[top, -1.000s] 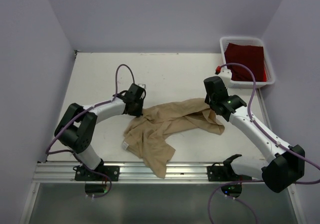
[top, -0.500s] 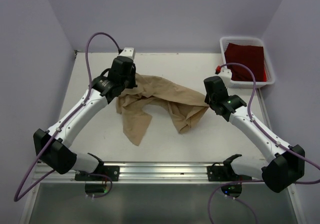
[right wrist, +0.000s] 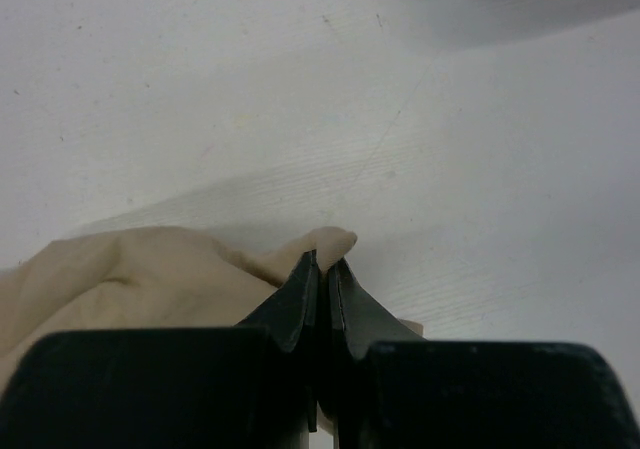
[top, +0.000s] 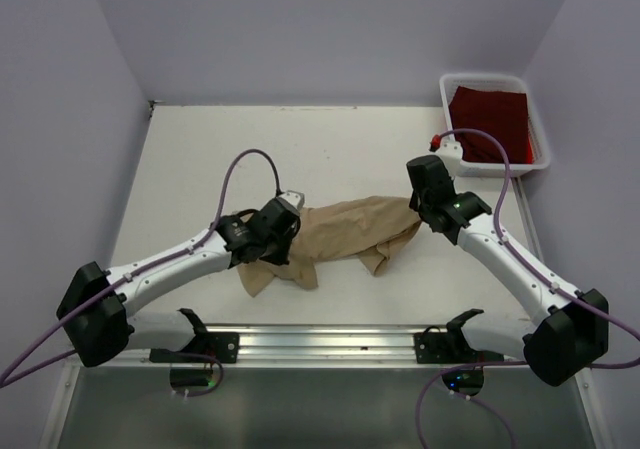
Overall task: Fold and stack the t-shirts
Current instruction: Flatten the tshirt out
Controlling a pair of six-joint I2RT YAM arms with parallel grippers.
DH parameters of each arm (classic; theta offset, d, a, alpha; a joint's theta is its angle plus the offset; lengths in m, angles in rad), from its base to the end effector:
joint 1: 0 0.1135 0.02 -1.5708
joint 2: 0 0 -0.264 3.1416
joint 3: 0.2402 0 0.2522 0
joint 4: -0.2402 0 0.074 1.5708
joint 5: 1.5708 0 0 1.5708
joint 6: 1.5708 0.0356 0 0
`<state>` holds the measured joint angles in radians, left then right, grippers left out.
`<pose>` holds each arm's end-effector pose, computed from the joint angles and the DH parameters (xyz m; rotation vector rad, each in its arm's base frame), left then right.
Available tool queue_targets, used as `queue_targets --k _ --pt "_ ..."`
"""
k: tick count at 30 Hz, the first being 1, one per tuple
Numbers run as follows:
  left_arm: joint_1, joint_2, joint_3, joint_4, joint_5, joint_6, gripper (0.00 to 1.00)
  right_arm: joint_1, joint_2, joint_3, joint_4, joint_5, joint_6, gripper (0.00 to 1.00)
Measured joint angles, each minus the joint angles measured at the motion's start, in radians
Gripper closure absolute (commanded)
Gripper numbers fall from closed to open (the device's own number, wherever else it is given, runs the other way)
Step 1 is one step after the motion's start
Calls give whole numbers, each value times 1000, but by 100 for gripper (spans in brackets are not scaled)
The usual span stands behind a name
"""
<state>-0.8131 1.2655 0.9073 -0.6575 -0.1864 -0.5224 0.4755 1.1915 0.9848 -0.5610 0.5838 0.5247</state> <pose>0.1756 -0.1760 0.2430 0.3058 2.5637 -0.2659 0.2303 0.0965 0.2952 0.3308 2.1668 -0.1306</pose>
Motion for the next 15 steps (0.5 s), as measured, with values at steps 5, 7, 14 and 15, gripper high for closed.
queue_targets --k 5,7,14,15 --pt "-58 -29 -111 -8 0 -80 13 0 18 0 0 -4 12 66" --pt "-58 -65 -115 -13 -20 -109 2 0 27 0 0 -5 13 63" --pt "-58 -142 -40 -15 -92 -84 0 0 34 0 0 -18 14 63" --pt "-58 -125 -20 -10 -93 -71 1 0 34 0 0 -20 14 63"
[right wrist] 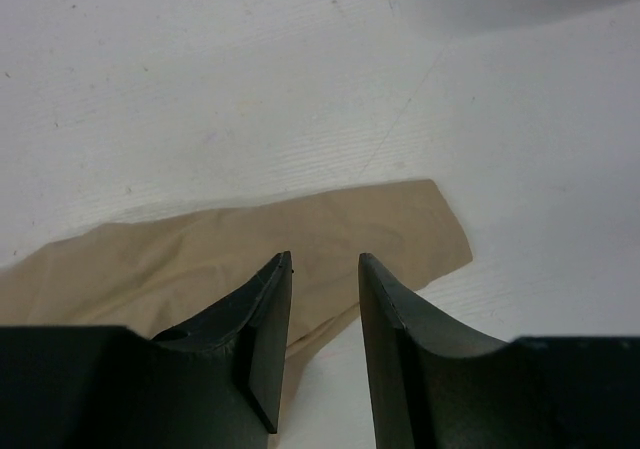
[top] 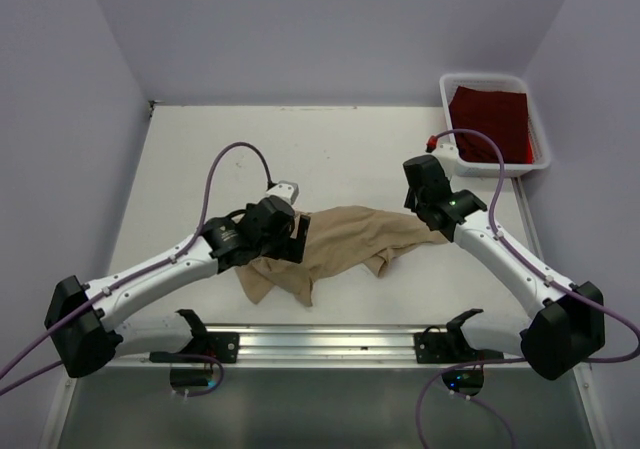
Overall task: Fold and stack the t-shirts
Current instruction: Flatten the tshirt out
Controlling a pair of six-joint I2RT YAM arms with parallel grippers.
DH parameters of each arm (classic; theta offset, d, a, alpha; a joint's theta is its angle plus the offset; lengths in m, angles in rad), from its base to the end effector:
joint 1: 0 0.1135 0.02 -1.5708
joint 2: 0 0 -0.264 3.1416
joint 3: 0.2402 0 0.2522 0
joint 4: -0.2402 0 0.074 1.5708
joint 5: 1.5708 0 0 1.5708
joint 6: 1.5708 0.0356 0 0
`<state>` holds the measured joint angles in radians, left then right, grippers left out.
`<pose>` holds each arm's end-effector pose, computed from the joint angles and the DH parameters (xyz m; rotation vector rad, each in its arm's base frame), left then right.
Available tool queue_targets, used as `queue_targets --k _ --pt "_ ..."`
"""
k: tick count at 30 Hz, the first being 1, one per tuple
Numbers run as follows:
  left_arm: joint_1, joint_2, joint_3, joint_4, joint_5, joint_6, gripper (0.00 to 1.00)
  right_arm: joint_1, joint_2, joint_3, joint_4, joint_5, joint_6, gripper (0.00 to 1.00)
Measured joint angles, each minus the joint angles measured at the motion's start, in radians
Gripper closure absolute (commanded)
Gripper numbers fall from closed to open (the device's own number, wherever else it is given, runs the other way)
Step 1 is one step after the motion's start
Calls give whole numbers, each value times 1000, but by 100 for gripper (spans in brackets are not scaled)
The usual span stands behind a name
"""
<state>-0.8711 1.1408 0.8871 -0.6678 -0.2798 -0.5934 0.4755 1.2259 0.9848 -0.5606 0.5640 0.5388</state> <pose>0.1541 -0.1678 0.2639 0.2253 2.4552 -0.2962 0.2357 0.1000 0.2869 0.3291 2.2018 -0.1254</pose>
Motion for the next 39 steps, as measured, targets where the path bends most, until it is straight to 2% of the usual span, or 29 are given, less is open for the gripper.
queue_targets --k 6,9,12,13,16,19,22,27,29,30,31,33,34,36,39 --pt "0 165 39 42 17 66 14 0 0 0 0 -6 0 65" --pt "0 258 41 51 26 87 25 0 0 0 0 -6 0 66" --pt "0 327 41 50 41 95 46 0 0 0 0 -6 0 67" --pt "0 337 41 48 47 96 61 0 0 -1 0 -6 0 67" --pt "-2 335 41 44 69 84 86 0 -2 -11 0 -6 0 68" --pt "-24 302 36 30 79 56 96 0 -2 -23 0 -5 0 70" --pt "-80 248 23 5 83 16 99 0 -2 -27 0 -6 0 71" --pt "-224 198 14 -56 71 -100 100 0 -2 -27 2 -6 0 72" --pt "-289 198 6 -77 64 -163 96 0 2 -28 2 -6 0 71" --pt "-324 198 -3 -82 61 -200 90 0 5 -28 2 -6 0 69" --pt "-360 198 -14 -83 58 -238 80 0 10 -28 2 -6 0 68" --pt "-435 198 -37 -83 63 -298 64 0 19 -28 2 -6 -1 65" --pt "-474 202 -47 -83 66 -332 51 0 24 -28 2 -6 -1 64" --pt "-552 222 -52 -87 71 -391 35 0 31 -28 1 -6 -2 64" --pt "-632 267 -43 -100 68 -455 21 0 35 -28 1 -6 -2 64"
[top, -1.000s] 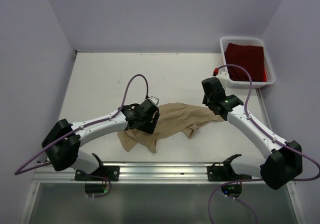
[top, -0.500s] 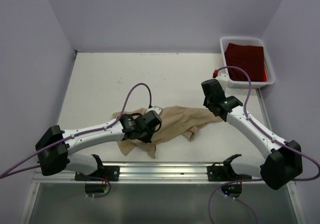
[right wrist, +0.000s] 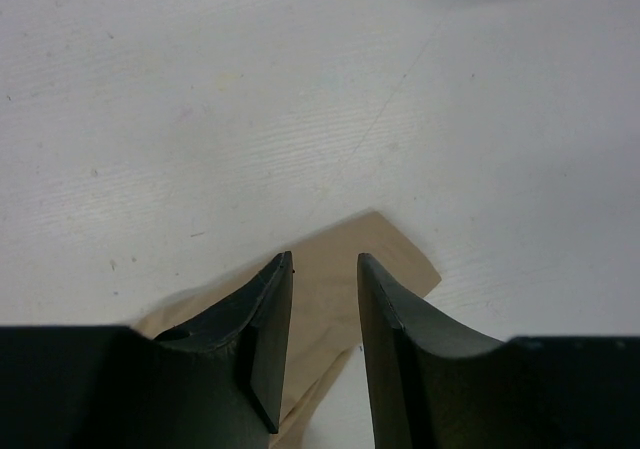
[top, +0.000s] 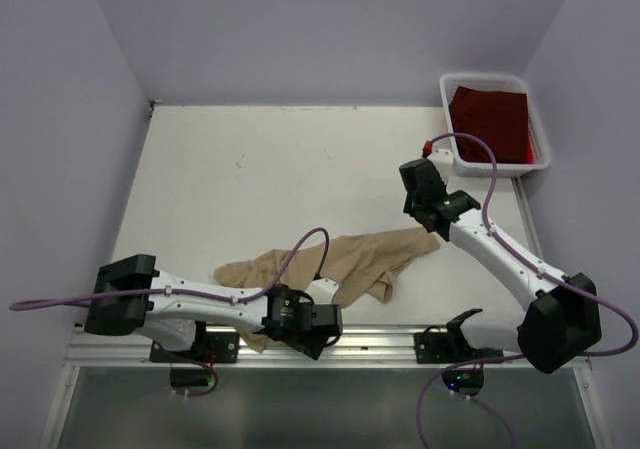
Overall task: Fold and stack the t-shirts
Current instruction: Flatten the tshirt out
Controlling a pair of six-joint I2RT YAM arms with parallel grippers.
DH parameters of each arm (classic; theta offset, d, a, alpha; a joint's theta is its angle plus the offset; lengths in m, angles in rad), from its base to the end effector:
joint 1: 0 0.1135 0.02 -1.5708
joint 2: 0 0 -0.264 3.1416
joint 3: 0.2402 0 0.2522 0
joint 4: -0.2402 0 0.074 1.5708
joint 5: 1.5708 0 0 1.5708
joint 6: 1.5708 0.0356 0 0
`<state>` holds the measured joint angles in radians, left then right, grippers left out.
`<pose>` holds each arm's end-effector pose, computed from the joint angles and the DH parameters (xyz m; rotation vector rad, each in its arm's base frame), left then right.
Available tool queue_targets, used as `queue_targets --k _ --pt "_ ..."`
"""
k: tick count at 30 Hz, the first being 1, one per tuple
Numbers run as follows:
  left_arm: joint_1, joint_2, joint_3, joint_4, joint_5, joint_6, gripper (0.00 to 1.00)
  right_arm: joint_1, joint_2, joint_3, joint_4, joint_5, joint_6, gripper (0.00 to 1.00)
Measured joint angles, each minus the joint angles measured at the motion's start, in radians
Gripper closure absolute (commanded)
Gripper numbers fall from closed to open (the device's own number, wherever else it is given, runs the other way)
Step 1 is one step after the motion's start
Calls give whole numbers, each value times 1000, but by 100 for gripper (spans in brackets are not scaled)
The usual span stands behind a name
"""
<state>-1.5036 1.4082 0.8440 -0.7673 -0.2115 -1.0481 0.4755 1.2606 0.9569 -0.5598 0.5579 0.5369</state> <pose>0.0237 -0.2411 0.1880 0.6104 2.7952 -0.2408 0.2387 0.1017 0.2697 0.3088 2.2558 -0.1619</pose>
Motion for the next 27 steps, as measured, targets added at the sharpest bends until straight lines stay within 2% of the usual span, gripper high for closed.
queue_targets --k 3,11,14,20,24,27 --pt "-52 25 41 -53 -25 -26 14 0 3 0 0 0 0 64" --pt "-59 -47 89 -123 -127 -20 11 0 4 0 -1 0 0 65" --pt "-19 -90 84 -143 -161 15 17 0 4 0 -1 0 0 66" --pt "173 -207 -2 -111 -157 108 30 0 3 0 -7 0 0 68" --pt "178 -190 -27 -89 -115 135 42 0 3 0 -9 0 0 69" --pt "179 -163 -53 -58 -66 151 45 0 3 0 -9 0 0 70"
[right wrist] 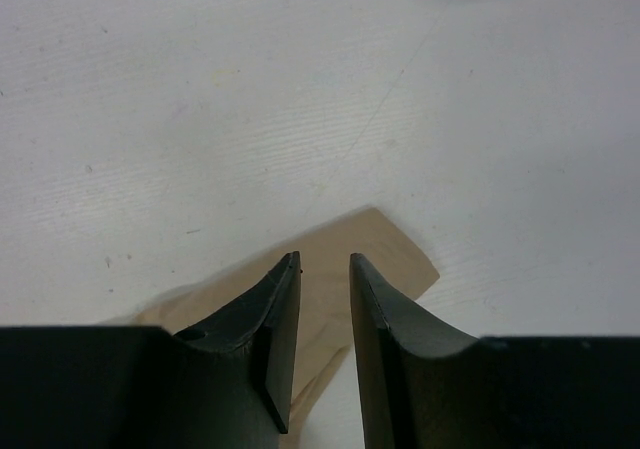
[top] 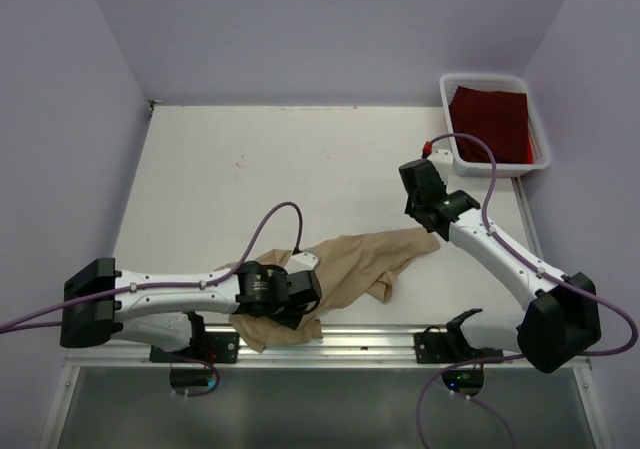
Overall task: Fold and stack the t-shirts
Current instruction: Flatten the tshirt out
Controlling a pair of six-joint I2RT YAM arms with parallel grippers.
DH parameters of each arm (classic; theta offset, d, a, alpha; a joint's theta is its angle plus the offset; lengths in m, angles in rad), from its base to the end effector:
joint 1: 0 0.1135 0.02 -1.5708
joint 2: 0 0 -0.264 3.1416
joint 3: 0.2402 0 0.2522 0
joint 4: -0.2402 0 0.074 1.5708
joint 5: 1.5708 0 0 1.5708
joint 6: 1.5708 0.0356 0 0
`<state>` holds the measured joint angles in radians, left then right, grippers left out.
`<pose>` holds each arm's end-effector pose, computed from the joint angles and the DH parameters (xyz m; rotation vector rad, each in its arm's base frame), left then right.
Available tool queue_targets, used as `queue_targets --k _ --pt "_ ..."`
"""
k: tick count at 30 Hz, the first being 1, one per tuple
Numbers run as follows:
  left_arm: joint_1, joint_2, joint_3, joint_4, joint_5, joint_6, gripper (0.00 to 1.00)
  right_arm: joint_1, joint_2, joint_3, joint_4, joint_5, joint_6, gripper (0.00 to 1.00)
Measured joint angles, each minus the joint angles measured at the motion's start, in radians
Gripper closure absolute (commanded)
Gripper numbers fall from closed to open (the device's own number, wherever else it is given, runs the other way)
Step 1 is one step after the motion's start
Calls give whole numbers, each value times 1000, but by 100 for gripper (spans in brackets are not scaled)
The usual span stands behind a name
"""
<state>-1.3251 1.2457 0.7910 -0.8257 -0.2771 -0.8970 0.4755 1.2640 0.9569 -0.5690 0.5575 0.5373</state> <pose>0.0613 -0.2043 0.2063 0.5313 2.7091 -0.1909 0.2385 0.1016 0.2683 0.3058 2.2661 -0.1699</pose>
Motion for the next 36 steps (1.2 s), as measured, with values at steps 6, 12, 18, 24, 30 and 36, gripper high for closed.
queue_targets --k 6,12,18,24,30,36 --pt "-22 8 -26 36 81 18 45 0 0 0 1 0 1 71" --pt "-24 9 -45 67 124 27 53 0 0 0 1 0 1 73" --pt "-34 12 -48 92 155 39 95 0 0 0 1 1 2 79" --pt "-60 15 -23 61 142 43 100 0 0 0 -8 17 27 80" --pt "-70 -3 115 -77 20 9 100 -9 0 -15 -23 52 75 71" --pt "-69 -88 344 -308 -208 -84 100 -27 5 -75 -47 52 122 43"
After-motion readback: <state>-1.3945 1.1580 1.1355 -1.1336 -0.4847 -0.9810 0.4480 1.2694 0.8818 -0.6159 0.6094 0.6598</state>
